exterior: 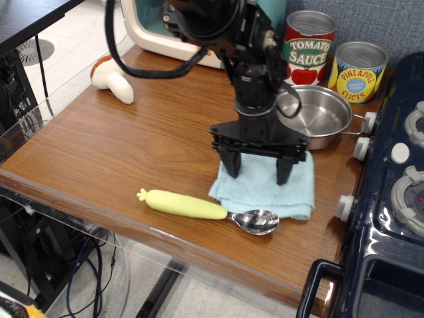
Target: Move the blue cloth to the right end of the table next to the spoon.
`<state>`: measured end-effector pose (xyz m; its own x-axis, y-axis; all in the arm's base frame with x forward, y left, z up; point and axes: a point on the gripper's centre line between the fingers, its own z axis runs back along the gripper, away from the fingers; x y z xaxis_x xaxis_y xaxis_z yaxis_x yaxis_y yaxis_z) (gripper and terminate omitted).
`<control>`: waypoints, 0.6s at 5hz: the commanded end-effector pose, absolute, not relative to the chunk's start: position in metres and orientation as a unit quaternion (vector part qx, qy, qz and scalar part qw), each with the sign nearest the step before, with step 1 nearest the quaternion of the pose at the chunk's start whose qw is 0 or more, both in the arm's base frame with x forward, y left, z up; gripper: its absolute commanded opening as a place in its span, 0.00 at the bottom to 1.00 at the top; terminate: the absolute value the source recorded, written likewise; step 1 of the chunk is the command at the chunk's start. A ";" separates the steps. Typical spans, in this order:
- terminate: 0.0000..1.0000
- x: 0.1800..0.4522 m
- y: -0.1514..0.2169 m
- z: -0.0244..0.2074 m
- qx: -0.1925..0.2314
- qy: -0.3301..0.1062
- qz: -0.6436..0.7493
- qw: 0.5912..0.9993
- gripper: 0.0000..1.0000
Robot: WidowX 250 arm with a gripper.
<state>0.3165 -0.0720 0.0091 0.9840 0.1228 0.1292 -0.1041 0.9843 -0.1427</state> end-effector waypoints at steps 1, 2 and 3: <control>0.00 0.289 -0.100 0.022 -0.083 -0.061 0.013 0.995 1.00; 0.00 0.293 -0.097 0.033 -0.090 -0.068 0.015 0.993 1.00; 0.00 0.297 -0.093 0.054 -0.090 -0.087 0.017 0.992 1.00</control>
<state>0.3107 -0.0925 0.0287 0.9939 0.0444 0.1006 -0.0270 0.9854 -0.1683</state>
